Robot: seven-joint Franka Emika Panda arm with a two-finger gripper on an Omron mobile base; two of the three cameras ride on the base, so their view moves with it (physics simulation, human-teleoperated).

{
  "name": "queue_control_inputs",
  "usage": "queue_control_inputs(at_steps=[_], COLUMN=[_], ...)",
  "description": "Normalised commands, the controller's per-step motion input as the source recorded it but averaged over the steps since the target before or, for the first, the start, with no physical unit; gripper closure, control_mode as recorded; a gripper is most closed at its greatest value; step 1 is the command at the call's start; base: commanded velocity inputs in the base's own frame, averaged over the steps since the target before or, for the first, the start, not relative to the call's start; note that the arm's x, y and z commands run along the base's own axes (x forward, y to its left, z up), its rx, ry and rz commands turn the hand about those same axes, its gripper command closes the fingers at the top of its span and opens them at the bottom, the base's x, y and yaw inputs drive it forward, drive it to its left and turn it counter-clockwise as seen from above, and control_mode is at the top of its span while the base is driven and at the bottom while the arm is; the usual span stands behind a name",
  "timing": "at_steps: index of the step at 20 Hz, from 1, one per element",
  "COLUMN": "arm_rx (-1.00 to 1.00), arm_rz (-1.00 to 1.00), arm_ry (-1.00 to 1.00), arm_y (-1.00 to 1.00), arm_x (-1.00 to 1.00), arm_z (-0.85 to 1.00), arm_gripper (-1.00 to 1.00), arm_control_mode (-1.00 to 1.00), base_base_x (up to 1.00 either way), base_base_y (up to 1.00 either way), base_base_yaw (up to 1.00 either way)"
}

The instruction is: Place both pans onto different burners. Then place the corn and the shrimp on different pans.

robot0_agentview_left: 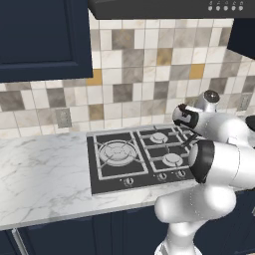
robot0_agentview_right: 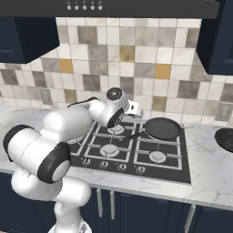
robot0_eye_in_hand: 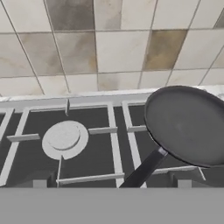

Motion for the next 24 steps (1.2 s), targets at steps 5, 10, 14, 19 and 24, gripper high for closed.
queue_control_inputs(at_steps=[5,10,14,19,24], arm_rx=[-0.13,-0.03,0.04,0.14,0.07], arm_rz=[0.0,-0.02,-0.08,-0.01,0.0], arm_ry=[-0.02,-0.02,-0.02,0.0,0.0], arm_y=[0.49,0.41,0.23,0.22,0.29], arm_x=[-0.14,-0.15,-0.33,-0.23,-0.42], arm_z=[0.04,0.03,0.06,0.0,0.0], arm_gripper=[-1.0,-1.0,-1.0,-1.0,-1.0], arm_control_mode=[-1.0,-1.0,-1.0,-1.0,-1.0], base_base_x=[0.0,0.0,0.0,0.0,0.0], base_base_y=[0.0,0.0,0.0,0.0,0.0], base_base_yaw=[0.0,0.0,0.0,0.0,0.0])
